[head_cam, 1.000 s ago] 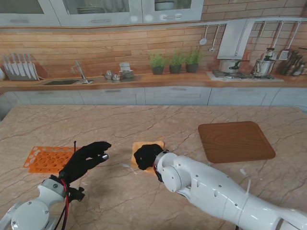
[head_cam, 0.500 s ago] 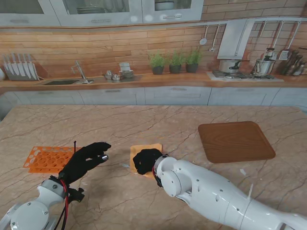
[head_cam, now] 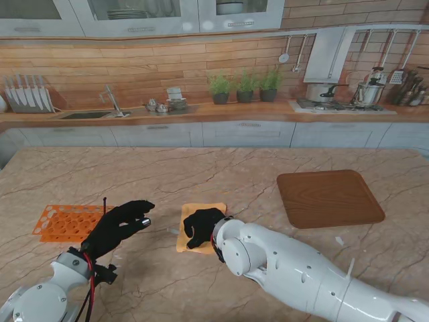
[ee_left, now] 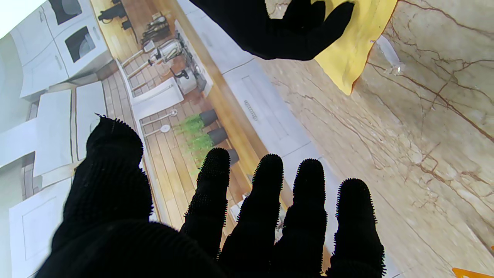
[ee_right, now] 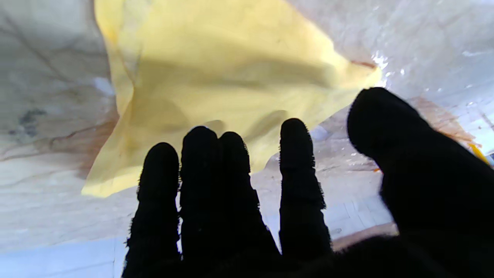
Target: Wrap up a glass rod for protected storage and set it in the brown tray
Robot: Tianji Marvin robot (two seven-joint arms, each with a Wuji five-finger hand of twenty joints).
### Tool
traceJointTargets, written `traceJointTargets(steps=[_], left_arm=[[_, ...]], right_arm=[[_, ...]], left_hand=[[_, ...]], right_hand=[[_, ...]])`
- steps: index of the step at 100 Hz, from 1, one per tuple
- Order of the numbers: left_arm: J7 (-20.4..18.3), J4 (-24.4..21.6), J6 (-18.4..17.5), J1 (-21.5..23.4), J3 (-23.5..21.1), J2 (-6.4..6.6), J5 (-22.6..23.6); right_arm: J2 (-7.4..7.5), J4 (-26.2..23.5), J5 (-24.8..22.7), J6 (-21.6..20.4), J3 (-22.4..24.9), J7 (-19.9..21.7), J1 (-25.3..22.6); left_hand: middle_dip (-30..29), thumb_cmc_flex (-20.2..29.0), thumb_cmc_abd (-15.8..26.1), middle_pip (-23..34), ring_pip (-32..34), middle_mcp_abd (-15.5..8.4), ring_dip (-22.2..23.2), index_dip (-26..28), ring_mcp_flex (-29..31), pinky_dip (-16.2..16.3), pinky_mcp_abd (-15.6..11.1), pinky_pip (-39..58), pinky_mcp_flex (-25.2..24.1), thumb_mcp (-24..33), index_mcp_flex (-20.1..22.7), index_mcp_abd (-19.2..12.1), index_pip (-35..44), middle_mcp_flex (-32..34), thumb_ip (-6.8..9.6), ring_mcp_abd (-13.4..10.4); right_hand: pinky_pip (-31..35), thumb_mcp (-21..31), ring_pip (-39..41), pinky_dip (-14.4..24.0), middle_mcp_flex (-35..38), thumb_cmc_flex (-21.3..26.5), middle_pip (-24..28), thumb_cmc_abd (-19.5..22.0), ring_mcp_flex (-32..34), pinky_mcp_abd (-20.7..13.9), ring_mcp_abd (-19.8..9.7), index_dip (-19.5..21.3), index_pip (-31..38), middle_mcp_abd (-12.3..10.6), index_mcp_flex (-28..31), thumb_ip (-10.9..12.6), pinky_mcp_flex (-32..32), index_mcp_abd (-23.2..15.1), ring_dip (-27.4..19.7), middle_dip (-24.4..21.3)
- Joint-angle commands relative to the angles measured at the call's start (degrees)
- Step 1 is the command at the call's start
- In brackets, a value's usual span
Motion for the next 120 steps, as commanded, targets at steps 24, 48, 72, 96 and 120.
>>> traceJointTargets(steps=[24,48,72,96,120], left_arm=[[-1.3,-1.1,-0.1,1.4,-0.6,0.35,1.6],[1.7,-2.0,-0.6,2.3,-0.3,-0.07,4.5],[3.8,-4.0,-0.6,4.5,-0.4,-0.25,8.1],[6.7,-4.8,-0.8,4.9,1.0,-0.49,12.2],[8.2,-4.2,-1.9,4.2,2.7,-0.63,13.3]], right_arm=[[0.51,-4.7,-0.2,-0.7,7.0,-4.3,-5.6],[1.73,-12.6,4.3,-5.6,19.8,-6.1,-15.6],[3.12,-22.8,13.4,-12.4,32.2,-3.2,-28.3],[3.02,-27.7,17.9,-23.6,40.5,-6.0,-36.6],[3.94,-30.0,20.0,-31.8,46.7,-3.2,-40.8]], left_hand=[[0.2,1.0,2.4,0.2,-0.4,-0.9,-0.1,-0.5,-0.7,0.1,-0.2,0.5,-1.0,-1.3,0.7,-1.1,-1.1,-0.2,1.72,-0.6],[0.2,1.4,1.6,0.1,-0.4,-0.9,-0.1,-0.5,-0.4,0.1,-0.1,0.3,-0.7,-1.4,0.6,-1.1,-1.1,0.0,1.74,-0.6],[0.4,2.0,0.1,0.3,-0.3,-1.3,0.0,-0.3,-0.3,0.2,-0.2,0.2,-0.6,-1.2,0.0,-1.3,-0.8,-0.4,1.86,-0.9],[0.7,2.8,-1.1,1.1,0.1,-1.8,0.2,0.2,-0.1,0.5,-0.2,0.5,-0.4,-0.7,-0.6,-1.4,0.3,-0.8,2.03,-1.1],[0.8,2.8,-1.8,1.9,0.1,-2.3,0.1,0.2,0.0,0.6,-0.4,0.8,-0.3,-0.4,-1.7,-1.8,0.7,-1.4,2.02,-1.7]], right_hand=[[-1.2,-8.8,-2.1,1.3,-2.4,-4.3,-1.7,4.3,-2.5,-0.7,-0.3,0.9,-1.4,1.8,-3.4,2.1,-1.6,0.8,-0.3,0.5],[-9.8,-9.1,-15.2,-1.9,-5.7,-3.8,-9.2,5.2,-4.8,0.6,-1.1,-0.2,-3.3,-0.7,-12.0,2.3,-4.1,1.1,-7.4,-5.1],[-21.2,-11.0,-29.6,-3.6,-7.5,-3.9,-18.0,6.1,-6.4,-0.2,-1.4,-1.7,-5.3,-2.6,-16.2,2.1,-5.0,0.7,-13.3,-11.1],[-23.8,-13.3,-32.9,-2.8,-7.1,-4.1,-19.5,5.5,-5.9,-1.1,-2.5,-0.9,-4.5,-3.9,-15.0,1.9,-3.6,-0.9,-14.1,-11.9],[-26.6,-14.7,-36.1,-1.7,-5.8,-4.9,-21.9,5.4,-4.1,-1.4,-3.7,-0.8,-5.1,-5.4,-15.1,2.1,-1.9,-2.3,-15.0,-12.6]])
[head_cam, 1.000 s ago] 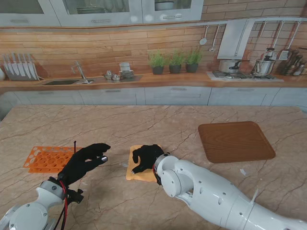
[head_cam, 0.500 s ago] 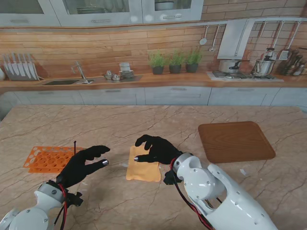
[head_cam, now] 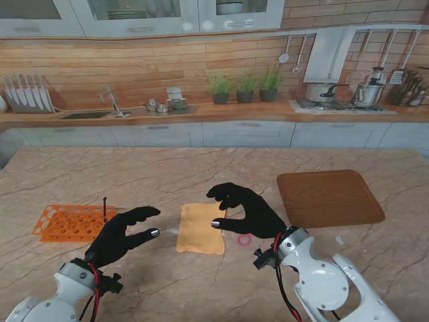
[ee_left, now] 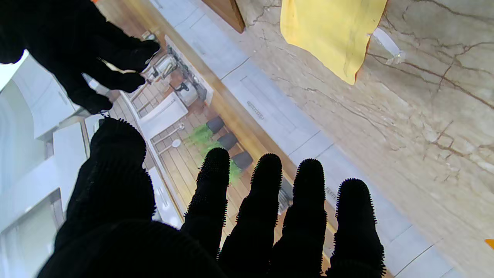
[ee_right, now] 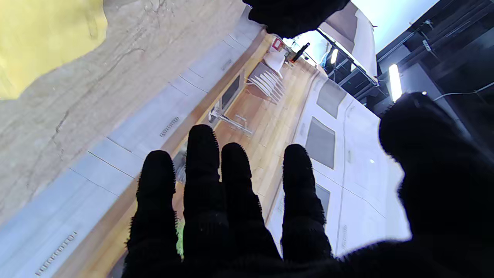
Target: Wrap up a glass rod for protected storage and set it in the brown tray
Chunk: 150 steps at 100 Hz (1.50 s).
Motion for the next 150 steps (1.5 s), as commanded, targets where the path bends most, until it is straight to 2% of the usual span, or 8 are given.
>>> traceJointTargets(steps=[1,40,44,65,91,104,136,150], left_arm=[[0.3,0.3,-0.5,0.0,0.6,-0.48,-0.2],[3.6,3.1,-2.4,-4.6,2.6,-1.04,1.3],[4.0,3.4,-2.3,-5.3,2.8,-1.13,1.3],[4.9,3.7,-2.2,-7.1,2.1,-1.27,2.6],[8.6,-1.4,-3.9,-4.5,-4.7,-1.32,12.4],[11.0,-3.0,-3.6,-3.0,-8.2,-1.44,17.1],[15.2,-1.1,-2.8,-1.1,-11.7,-1.71,22.5],[16.0,1.4,-3.1,-1.0,-12.5,-1.64,23.6]], right_arm=[[0.57,-0.6,0.3,-0.6,0.8,0.2,-1.0],[0.65,1.8,1.6,-2.6,2.3,0.3,-4.3],[0.48,1.8,1.3,-2.1,2.1,-0.3,-4.5],[-0.28,2.2,1.7,0.8,1.5,-2.9,-4.2],[-0.49,3.2,1.6,0.8,2.0,-3.6,-3.5],[-0.59,3.5,1.3,0.7,2.1,-4.1,-3.2],[-0.72,3.1,-1.4,-0.5,2.2,-5.9,-3.4],[-0.74,3.0,-2.3,-0.7,2.2,-6.4,-3.6]], left_hand=[[0.7,1.1,-2.3,1.1,0.1,-1.7,0.1,0.2,-0.1,0.6,-0.4,0.8,-0.1,-0.4,-1.9,-1.8,0.6,-1.4,2.01,-1.7],[0.6,0.0,-4.1,2.7,1.0,-2.9,0.8,0.1,0.1,1.4,-0.8,1.7,0.1,2.5,-6.0,-2.2,2.0,-3.6,2.03,-2.7],[-0.8,-5.5,-6.7,3.7,1.2,-3.0,1.1,-1.6,0.1,1.5,-0.8,2.0,0.0,14.0,-6.5,-2.2,3.7,-4.0,1.06,-2.8],[0.4,-7.2,-7.6,4.2,2.2,-3.2,1.4,-0.7,-0.2,1.6,-1.2,3.1,-0.1,19.6,-7.0,-2.4,3.9,-4.9,0.46,-3.0],[0.8,-8.5,-8.0,5.9,5.1,-3.2,2.7,-0.4,0.4,3.5,-1.0,8.7,1.1,23.6,-8.7,-1.9,5.1,-6.1,0.16,-2.8],[0.2,-8.7,-8.8,5.9,7.2,-2.8,3.7,-0.9,0.5,7.4,-1.7,16.9,2.5,25.0,-9.1,-1.3,4.9,-7.8,0.00,-2.3],[-2.6,-8.2,-9.4,4.9,12.3,-2.1,5.2,-2.2,3.3,10.5,-2.9,26.9,7.4,27.8,-9.1,-0.1,3.8,-8.9,-0.10,-2.1],[-4.8,-8.2,-10.3,4.3,21.2,-2.1,9.5,-3.6,9.0,12.2,-5.7,37.7,16.9,30.3,-10.7,0.0,2.9,-10.8,-0.18,-2.4]], right_hand=[[-1.6,-1.8,-1.4,1.3,0.8,-1.7,-1.2,0.5,0.1,-2.1,-1.9,0.5,-0.3,-1.9,-0.3,1.4,0.9,-1.8,-0.7,-0.8],[-9.7,-3.0,-12.8,1.3,1.6,-3.8,-7.3,-1.7,1.3,-0.6,-1.7,-0.5,-2.9,-3.8,-2.9,1.3,0.8,-2.8,-5.4,-2.4],[-9.8,-2.9,-12.8,1.4,2.1,-3.8,-7.1,-1.7,1.6,-0.4,-1.6,-0.4,-2.7,-3.8,-2.3,1.3,0.9,-2.9,-5.3,-2.3],[-10.5,-2.7,-12.5,2.1,3.3,-3.3,-7.0,-1.9,2.3,-0.2,-1.4,-0.3,-2.5,-3.3,-0.9,1.2,1.4,-2.6,-4.8,-2.1],[-10.4,-2.7,-11.2,3.0,3.7,-3.2,-6.4,-2.0,2.5,-0.7,-1.6,-0.1,-2.1,-3.1,-0.4,1.3,1.9,-2.5,-3.9,-1.7],[-10.2,-2.7,-10.5,3.4,3.9,-3.2,-6.1,-2.0,2.6,-0.6,-1.7,0.0,-1.9,-3.1,-0.2,1.3,2.1,-2.6,-3.6,-1.6],[-9.2,-2.7,-8.7,4.6,4.5,-3.2,-5.7,-1.7,3.2,-0.1,-1.9,0.2,-1.5,-3.1,0.8,1.3,2.6,-2.8,-2.7,-1.6],[-8.8,-2.7,-8.2,5.0,4.9,-3.2,-5.6,-1.6,3.5,0.2,-1.9,0.2,-1.4,-3.2,1.2,1.3,2.7,-2.9,-2.5,-1.6]])
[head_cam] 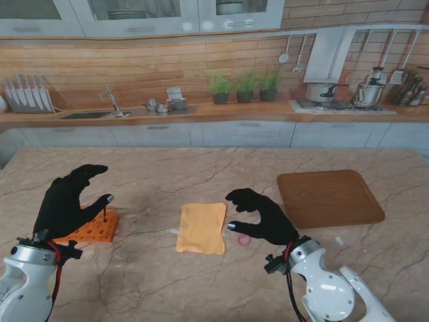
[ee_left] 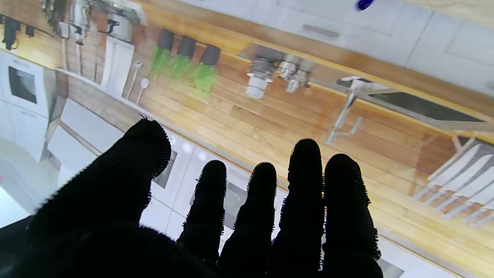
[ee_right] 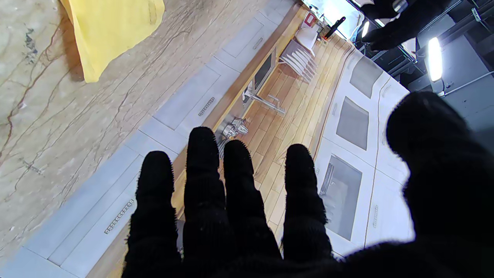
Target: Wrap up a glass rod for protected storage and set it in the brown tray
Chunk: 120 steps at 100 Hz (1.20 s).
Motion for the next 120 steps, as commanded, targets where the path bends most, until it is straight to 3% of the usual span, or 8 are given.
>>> traceJointTargets(steps=[1,31,47,75,86,103,120], left_arm=[[-1.3,1.7,-0.1,0.9,-0.6,-0.03,-2.1],[0.6,7.3,3.1,0.4,0.3,0.40,1.7],[1.7,10.8,4.9,-0.2,1.1,0.77,4.0],[6.9,17.4,8.0,-3.0,4.2,0.52,4.7],[7.2,19.1,8.2,-4.4,5.1,0.46,4.2],[10.5,23.3,8.1,-8.0,7.0,0.27,4.2],[10.2,24.1,9.8,-9.6,8.3,0.36,4.1]], right_arm=[[-0.32,-0.5,-0.3,-0.3,-0.1,-0.3,-0.4],[-0.14,0.0,-0.7,1.1,-1.5,0.5,0.8],[-0.06,0.4,-1.2,1.8,-2.2,0.8,1.6],[-0.02,1.1,-1.1,3.2,-3.3,1.4,2.8],[-0.02,1.3,-1.1,3.4,-3.4,1.4,3.0],[-0.06,1.3,-1.3,3.7,-3.5,1.3,3.0],[-0.10,1.3,-1.3,4.2,-3.7,1.2,3.2]], left_hand=[[-1.2,-0.4,-1.7,-0.8,2.6,-0.2,2.0,-0.8,1.3,1.1,-2.1,4.2,2.8,1.5,-2.4,0.8,-0.8,-3.0,-0.17,-1.6],[-2.8,-0.6,-3.2,-0.3,7.3,-1.4,3.3,-1.7,3.5,0.5,-3.0,7.5,6.1,3.1,-3.2,0.8,-0.8,-5.3,-0.31,-2.7],[-3.5,-1.2,-3.6,0.7,15.3,-1.7,5.8,-2.1,8.2,0.9,-6.1,14.0,13.1,3.8,-3.6,0.2,0.1,-4.7,-0.54,-4.8],[-3.1,-1.0,-4.5,2.1,14.0,-2.5,4.6,-1.9,6.5,-0.2,-4.9,12.4,10.6,6.1,-3.9,0.4,1.7,-4.0,-0.74,-4.3],[-2.7,-0.8,-4.4,2.6,12.4,-2.9,3.7,-1.9,5.2,-0.7,-3.8,10.4,8.1,7.3,-3.3,0.3,2.5,-3.9,-0.91,-4.0],[1.9,0.4,-4.3,8.0,13.5,-1.8,4.4,-1.2,5.3,-0.2,-3.4,9.6,7.5,10.6,1.2,1.0,5.2,0.8,-1.33,-4.5],[7.2,0.7,-4.4,12.0,14.9,-1.9,5.9,-0.7,4.8,0.8,-3.7,9.5,7.1,11.2,4.1,0.7,6.2,1.9,-1.48,-5.1]], right_hand=[[0.8,-0.7,1.3,1.5,1.2,-2.5,0.8,-1.4,1.8,0.1,-1.6,0.3,0.6,-1.4,0.6,1.3,0.6,-1.5,0.8,0.4],[1.6,-0.7,2.3,2.1,1.5,-2.3,0.9,-1.2,2.0,0.4,-1.4,0.4,0.6,-1.3,0.9,1.3,0.6,-1.6,1.4,0.4],[2.0,-0.8,2.6,2.2,1.6,-2.4,0.9,-1.0,2.1,0.4,-1.4,0.4,0.6,-1.4,1.0,1.3,0.6,-1.5,1.5,0.5],[2.3,-0.7,2.9,2.3,1.7,-2.5,0.9,-0.4,1.8,0.5,-1.2,0.6,0.7,-1.2,1.4,1.4,0.5,-1.5,1.7,0.5],[2.4,-0.7,2.9,2.3,1.6,-2.6,1.0,-0.1,1.8,0.5,-1.2,0.6,0.8,-1.1,1.6,1.4,0.4,-1.6,1.8,0.5],[2.5,-0.6,3.0,2.3,1.7,-2.5,1.0,0.1,1.7,0.5,-1.1,0.8,0.9,-1.0,1.7,1.4,0.3,-1.5,1.8,0.5],[2.6,-0.6,3.2,2.3,1.7,-2.5,1.1,0.3,1.7,0.5,-1.1,0.9,1.0,-0.9,1.9,1.4,0.3,-1.5,1.9,0.6]])
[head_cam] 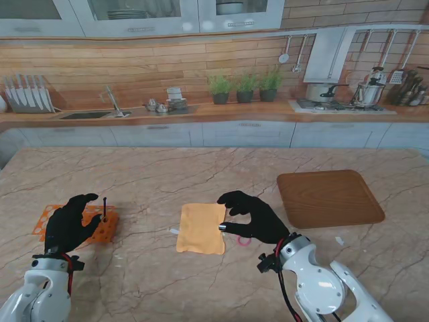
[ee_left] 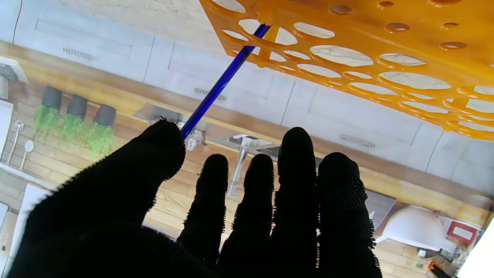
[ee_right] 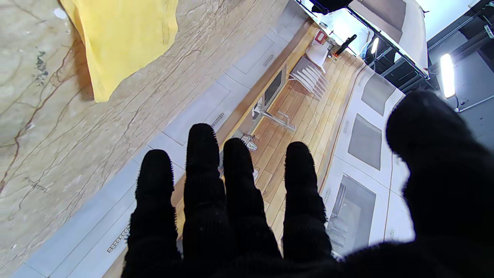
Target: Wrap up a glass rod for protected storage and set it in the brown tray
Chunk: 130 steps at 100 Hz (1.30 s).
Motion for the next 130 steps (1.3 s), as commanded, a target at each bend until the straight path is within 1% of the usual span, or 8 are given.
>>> traceJointTargets(steps=[1,9,27,55,61,81,91,130], left_arm=[[-0.9,-0.9,1.2,0.1,0.5,-0.25,0.0],[-1.0,-0.2,1.7,-0.8,1.0,-0.13,0.3],[-1.3,1.3,2.8,-2.6,2.1,0.07,0.8],[-1.3,3.1,4.4,-4.6,4.0,0.22,1.1],[-0.9,3.6,4.8,-4.8,4.4,0.21,1.3],[0.5,5.0,5.6,-5.6,5.4,0.23,1.9],[1.2,5.6,5.9,-6.0,5.8,0.24,2.2],[2.0,6.3,6.8,-6.4,6.4,0.31,2.9]], right_arm=[[-0.23,-0.3,-0.1,0.2,-0.3,0.0,0.0],[-0.22,-0.2,0.0,0.3,-0.3,0.0,0.0],[-0.23,-0.2,0.3,0.7,-0.5,0.2,0.2],[-0.27,-0.3,0.3,0.7,-0.4,0.0,0.1],[-0.29,-0.3,0.2,0.6,-0.3,-0.1,0.1],[-0.29,-0.3,0.4,0.6,-0.3,0.0,0.0],[-0.29,-0.3,0.5,0.6,-0.3,0.0,0.0],[-0.30,-0.4,0.5,0.6,-0.2,-0.1,-0.2]], left_hand=[[1.9,0.7,-2.1,1.7,1.3,-0.3,1.4,0.7,-0.9,1.1,0.0,0.4,-0.4,1.8,1.6,0.1,1.4,0.4,-1.48,-0.9],[5.3,0.6,-2.2,4.4,2.3,-0.3,2.3,1.1,-0.5,1.6,-0.2,0.7,-0.1,2.1,2.8,0.0,1.8,0.8,-1.53,-1.5],[19.1,0.8,-2.5,14.1,8.6,0.1,7.8,2.3,2.0,4.1,-1.4,3.7,2.6,3.0,5.5,-0.1,3.3,3.1,-1.63,-4.4],[23.7,3.1,-2.7,17.5,8.7,-1.2,8.4,3.3,3.2,4.6,-0.4,3.8,3.1,4.5,8.1,-1.6,5.6,6.1,-1.43,-3.9],[28.0,4.5,-3.4,16.2,8.3,-1.3,8.1,3.4,3.5,4.4,0.3,3.6,3.2,3.7,8.9,-1.9,6.8,7.4,-3.40,-3.4],[30.3,8.6,-5.4,13.4,6.9,-1.4,7.4,2.5,4.4,3.8,2.5,3.0,3.3,1.3,12.0,-3.1,9.7,12.7,-6.04,-1.6],[30.1,10.7,-4.9,12.2,6.4,-1.2,6.9,0.9,4.6,3.2,3.3,2.8,3.3,-1.8,13.1,-3.4,12.3,14.7,-6.18,-0.6],[27.4,12.6,-2.5,11.2,5.3,-0.7,6.1,-0.7,5.8,2.7,5.1,2.7,4.0,-4.1,15.4,-3.1,14.7,18.2,-5.77,1.2]], right_hand=[[2.1,-0.6,1.2,1.6,0.5,-2.5,0.9,0.3,0.7,0.3,-1.1,0.6,0.4,-0.9,0.6,1.4,-0.3,-1.5,0.5,0.6],[2.2,-0.6,1.2,1.6,0.5,-2.5,1.0,0.4,0.6,0.4,-1.1,0.7,0.4,-0.9,0.6,1.4,-0.3,-1.5,0.5,0.6],[2.2,-0.6,1.2,1.5,0.5,-2.4,1.0,0.5,0.5,0.3,-1.1,0.7,0.4,-0.8,0.7,1.4,-0.4,-1.4,0.5,0.6],[2.3,-0.5,1.2,1.5,0.6,-2.4,1.0,0.6,0.5,0.3,-1.1,0.8,0.4,-0.9,0.8,1.4,-0.4,-1.5,0.5,0.6],[2.3,-0.5,1.2,1.5,0.6,-2.4,1.0,0.6,0.5,0.4,-1.1,0.9,0.4,-0.9,0.9,1.4,-0.5,-1.5,0.5,0.6],[2.3,-0.5,1.2,1.4,0.6,-2.5,1.0,0.9,0.5,0.3,-1.0,0.9,0.4,-0.8,1.0,1.4,-0.5,-1.5,0.5,0.6],[2.3,-0.5,1.2,1.4,0.6,-2.6,1.0,0.9,0.4,0.3,-1.0,0.9,0.4,-0.8,1.0,1.4,-0.5,-1.5,0.5,0.6],[2.3,-0.4,1.2,1.4,0.7,-2.5,0.9,0.9,0.4,0.4,-1.1,1.0,0.4,-0.8,1.2,1.3,-0.5,-1.5,0.5,0.6]])
